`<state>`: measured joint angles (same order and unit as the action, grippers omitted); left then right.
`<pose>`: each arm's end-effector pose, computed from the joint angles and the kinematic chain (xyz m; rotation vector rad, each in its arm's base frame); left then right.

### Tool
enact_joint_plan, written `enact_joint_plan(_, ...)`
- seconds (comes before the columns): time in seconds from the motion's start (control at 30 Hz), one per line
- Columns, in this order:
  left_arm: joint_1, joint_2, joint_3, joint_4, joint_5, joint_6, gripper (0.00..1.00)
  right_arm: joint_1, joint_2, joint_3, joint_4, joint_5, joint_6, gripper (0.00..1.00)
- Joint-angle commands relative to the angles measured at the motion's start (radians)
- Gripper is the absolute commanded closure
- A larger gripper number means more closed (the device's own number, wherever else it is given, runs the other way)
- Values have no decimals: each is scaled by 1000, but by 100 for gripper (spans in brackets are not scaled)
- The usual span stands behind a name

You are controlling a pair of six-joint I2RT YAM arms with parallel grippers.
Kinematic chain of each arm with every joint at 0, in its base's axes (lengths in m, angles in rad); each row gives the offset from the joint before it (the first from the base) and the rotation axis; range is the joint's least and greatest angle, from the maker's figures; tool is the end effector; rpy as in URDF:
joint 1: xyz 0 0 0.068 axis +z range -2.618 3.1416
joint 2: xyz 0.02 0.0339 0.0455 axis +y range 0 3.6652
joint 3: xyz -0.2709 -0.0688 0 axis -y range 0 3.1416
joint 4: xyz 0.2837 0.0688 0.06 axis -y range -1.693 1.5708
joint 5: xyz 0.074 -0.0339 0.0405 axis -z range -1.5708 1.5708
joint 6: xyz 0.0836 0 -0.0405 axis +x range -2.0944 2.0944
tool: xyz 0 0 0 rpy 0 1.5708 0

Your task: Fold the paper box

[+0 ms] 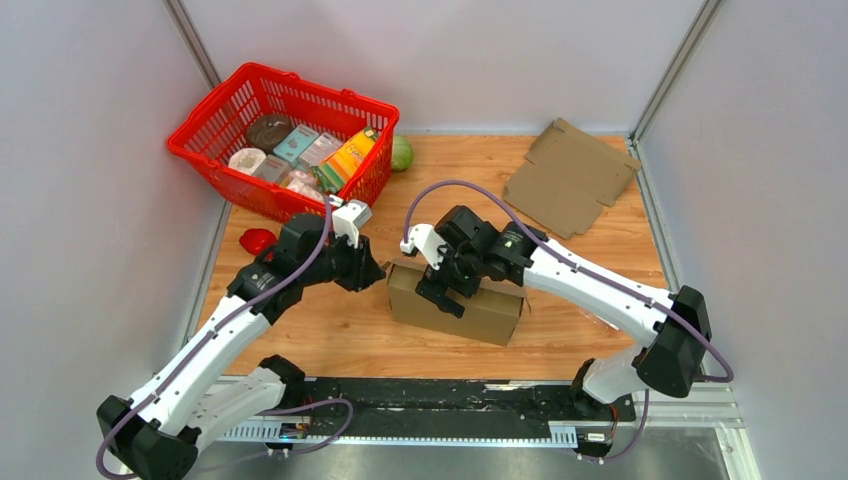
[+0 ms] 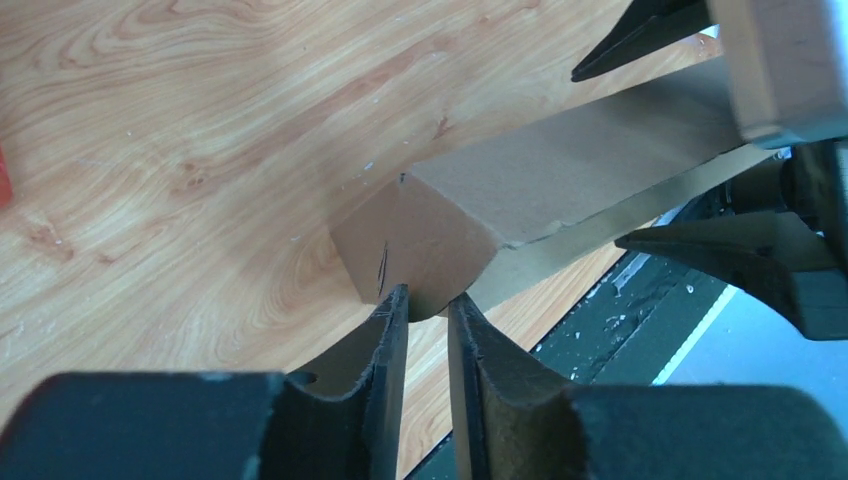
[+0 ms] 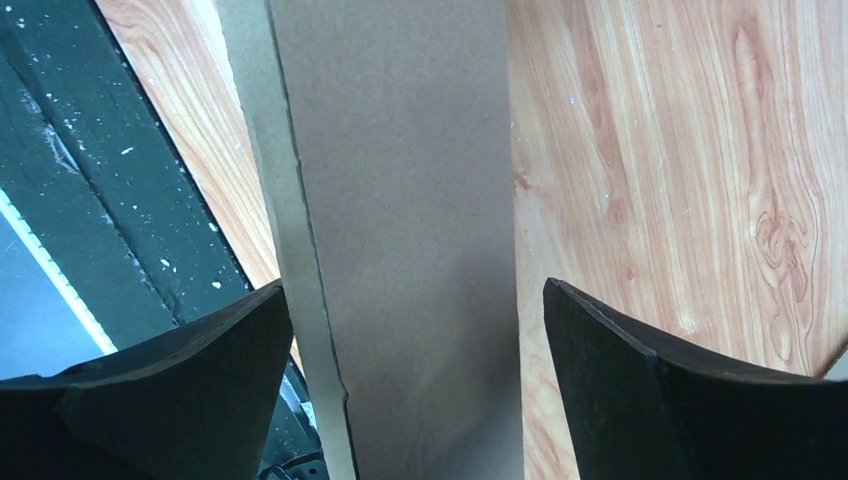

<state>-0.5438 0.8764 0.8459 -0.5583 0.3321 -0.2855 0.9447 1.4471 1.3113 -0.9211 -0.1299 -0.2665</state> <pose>0.2078 -0.1575 0.2880 0.4864 2.1903 -0.8242 0.1980 0.2923 0.2667 -1.5584 2.1706 0.3974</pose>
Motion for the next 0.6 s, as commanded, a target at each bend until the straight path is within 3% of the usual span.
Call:
enact_joint_plan(0.0,-5,7,64,-23,38,-21,75,-7,22,6,33,42,4,5)
enact_joint_plan(0.07,-7,9,80,-25,53,-32,83,-6,32,6,34,50,7,5)
enact_joint_plan(0.27,-10,26,99,-28,64,-55,89,-4,30,8,41,41,6,5)
enact_joint_plan(0.33,-11,33,105,-47,55,-46,83,-6,29,6,44,45,4,5)
enact_joint_plan(0.37,-13,32,114,-67,18,-35,73,-4,29,6,45,46,4,5)
enact_joint_plan(0.47,-13,0,85,-107,-30,-11,55,-6,18,3,48,49,9,5)
enact_joint_plan(0.57,-15,-53,36,-68,-34,14,51,-6,-5,8,48,52,26,0)
